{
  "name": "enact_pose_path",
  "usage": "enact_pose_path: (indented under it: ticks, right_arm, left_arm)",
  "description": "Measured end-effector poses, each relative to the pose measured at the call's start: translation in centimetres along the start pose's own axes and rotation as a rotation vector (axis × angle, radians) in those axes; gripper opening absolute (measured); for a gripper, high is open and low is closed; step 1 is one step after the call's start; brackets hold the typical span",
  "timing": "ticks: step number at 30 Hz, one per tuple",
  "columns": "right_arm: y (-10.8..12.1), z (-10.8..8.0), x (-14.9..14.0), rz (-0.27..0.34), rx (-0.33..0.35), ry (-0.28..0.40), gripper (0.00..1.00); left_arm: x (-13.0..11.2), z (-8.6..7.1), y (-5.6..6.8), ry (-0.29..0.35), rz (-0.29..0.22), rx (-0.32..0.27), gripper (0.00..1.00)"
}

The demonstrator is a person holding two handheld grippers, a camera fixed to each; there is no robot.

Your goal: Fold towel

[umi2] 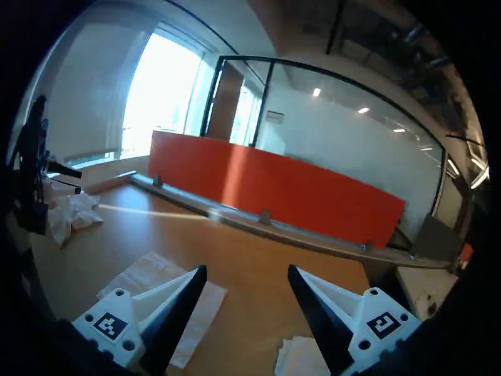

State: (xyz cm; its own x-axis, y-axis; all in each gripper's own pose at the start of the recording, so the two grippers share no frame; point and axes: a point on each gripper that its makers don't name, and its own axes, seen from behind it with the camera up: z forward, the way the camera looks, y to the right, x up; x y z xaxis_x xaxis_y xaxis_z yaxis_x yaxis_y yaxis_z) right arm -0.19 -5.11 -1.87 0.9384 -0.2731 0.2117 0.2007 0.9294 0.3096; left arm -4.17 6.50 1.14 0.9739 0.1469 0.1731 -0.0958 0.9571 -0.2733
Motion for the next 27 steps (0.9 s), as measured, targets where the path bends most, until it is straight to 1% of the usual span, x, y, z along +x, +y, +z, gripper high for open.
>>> enact_pose_path:
  ticks: [3,9,15,21,27]
  right_arm:
    - [-0.7,0.1,-0.4,-0.023,0.034,-0.019,1.0]
    - [-2.2,0.4,-2.4,-0.031,0.097,-0.062,1.0]
    - [-4.0,1.0,-5.0,-0.023,0.145,-0.092,1.0]
    - [-6.1,1.6,-8.3,-0.023,0.19,-0.125,1.0]
    - [-7.7,2.2,-12.2,-0.035,0.22,-0.177,1.0]
  left_arm:
    - [-0.8,0.1,0.7,-0.029,0.005,-0.026,0.94]
    - [-2.8,0.3,2.0,-0.073,0.025,-0.057,0.94]
    - [-5.9,0.6,3.2,-0.118,0.053,-0.071,0.94]
    - [-9.5,1.1,5.0,-0.166,0.052,-0.105,0.94]
    - [-13.6,1.8,6.5,-0.232,0.054,-0.133,0.94]
